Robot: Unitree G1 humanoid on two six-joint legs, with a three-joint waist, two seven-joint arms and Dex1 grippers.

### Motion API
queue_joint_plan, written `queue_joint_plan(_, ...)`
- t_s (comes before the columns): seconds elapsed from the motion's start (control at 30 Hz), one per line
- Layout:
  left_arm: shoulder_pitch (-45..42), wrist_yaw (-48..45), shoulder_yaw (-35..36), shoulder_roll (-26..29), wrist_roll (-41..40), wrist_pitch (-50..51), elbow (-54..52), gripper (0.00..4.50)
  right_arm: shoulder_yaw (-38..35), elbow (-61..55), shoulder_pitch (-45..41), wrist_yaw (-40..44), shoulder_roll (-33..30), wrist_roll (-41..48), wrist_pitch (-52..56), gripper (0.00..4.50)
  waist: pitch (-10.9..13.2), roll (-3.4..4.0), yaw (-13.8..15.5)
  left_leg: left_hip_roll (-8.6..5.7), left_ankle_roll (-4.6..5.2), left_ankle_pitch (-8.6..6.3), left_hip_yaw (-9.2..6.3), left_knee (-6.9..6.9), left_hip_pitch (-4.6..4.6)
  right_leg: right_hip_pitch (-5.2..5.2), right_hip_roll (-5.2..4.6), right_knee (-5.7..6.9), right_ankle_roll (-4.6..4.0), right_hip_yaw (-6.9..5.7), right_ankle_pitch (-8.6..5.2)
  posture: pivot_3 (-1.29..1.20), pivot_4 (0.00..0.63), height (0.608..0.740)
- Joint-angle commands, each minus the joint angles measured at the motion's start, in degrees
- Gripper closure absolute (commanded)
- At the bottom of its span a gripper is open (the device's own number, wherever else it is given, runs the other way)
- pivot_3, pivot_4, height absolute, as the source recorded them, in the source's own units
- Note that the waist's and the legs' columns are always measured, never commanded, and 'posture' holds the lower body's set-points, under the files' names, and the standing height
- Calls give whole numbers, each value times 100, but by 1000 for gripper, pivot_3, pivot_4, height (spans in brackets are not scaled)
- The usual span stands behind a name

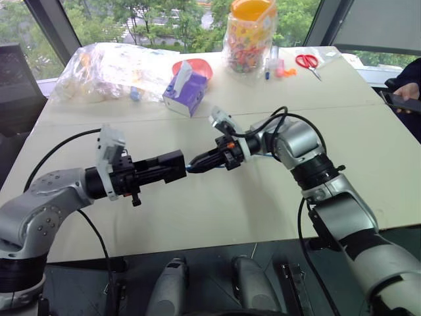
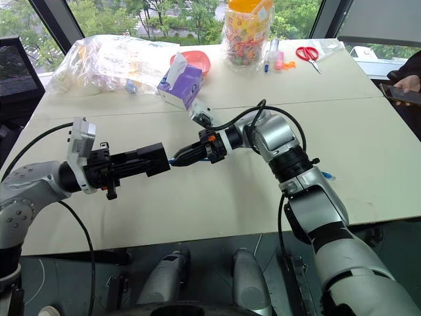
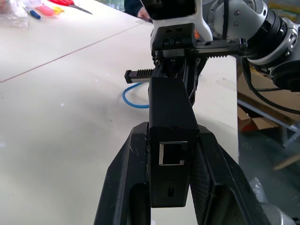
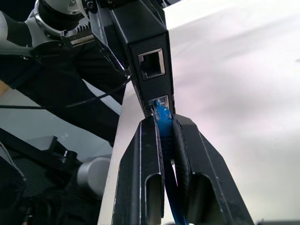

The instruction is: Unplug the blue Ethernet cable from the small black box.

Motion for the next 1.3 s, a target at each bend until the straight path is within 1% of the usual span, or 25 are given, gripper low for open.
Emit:
queue_joint_plan(0.03,51,-302,109,119,-291,36,-306,4002,-550,215,81,-296,-667,-200,104,4454,0,0,1,0,0,0,0,0,0,0,0,0,0,0,0,0,150,728)
queue_joint_plan(0.1,46,-316,74,126,-258,18,-305,4002,-534,-25,147,-285,-675,-82,301,4454,0,0,8,0,0,0,0,0,-1,0,0,-1,0,0,0,0,150,728)
queue_joint_plan(0.27,-25,-354,-45,126,-217,-24,-300,4002,-323,-1053,410,-164,-756,370,1108,4454,0,0,7,0,0,0,1,0,-3,0,-1,-3,0,0,0,0,150,728)
queue_joint_plan(0.37,-79,-369,-88,112,-235,-21,-309,4002,-295,-1387,473,-173,-774,561,1367,4454,0,0,-1,0,0,0,1,0,-2,-1,-1,-2,0,0,-1,0,150,728)
queue_joint_plan(0.7,-165,-243,-157,-10,-367,83,-490,4002,-154,-1752,441,-230,-742,828,1777,4454,0,0,6,0,0,-1,2,0,-10,-2,-3,-15,0,0,-1,0,150,728)
queue_joint_plan(0.77,-203,-203,-147,-57,-478,131,-540,4002,-96,-1902,461,-207,-766,853,1796,4454,0,0,7,0,0,-1,2,0,-12,-2,-3,-17,0,0,-1,0,150,728)
queue_joint_plan(0.9,-474,57,-29,-186,-1051,381,-648,4002,237,-2266,605,-19,-958,572,1243,4454,1,-1,20,0,0,-1,2,1,-15,-2,-3,-21,2,-2,-1,0,150,728)
queue_joint_plan(0.97,-570,151,17,-208,-1253,480,-673,4002,336,-2186,624,-1,-965,421,1049,4454,0,-1,12,0,0,-1,2,1,-15,-1,-3,-26,21,-2,-12,0,150,728)
queue_joint_plan(1.13,-568,104,98,-66,-1411,670,-711,4002,467,-1853,568,134,-993,80,603,4454,1,-1,-4,0,1,-1,2,-2,-14,-1,-3,-26,22,-2,-12,0,150,728)
queue_joint_plan(1.2,-394,-143,6,137,-1073,598,-737,4002,335,-1794,455,203,-983,277,875,4454,1,-1,0,0,1,-1,2,-3,-14,-1,-2,-26,11,-3,-6,0,150,728)
queue_joint_plan(1.3,-69,-589,-276,489,-313,226,-774,4002,-48,-1728,261,236,-873,855,1704,4454,1,-2,3,0,1,-1,3,-3,-15,-1,-3,-28,1,-2,0,0,150,728)
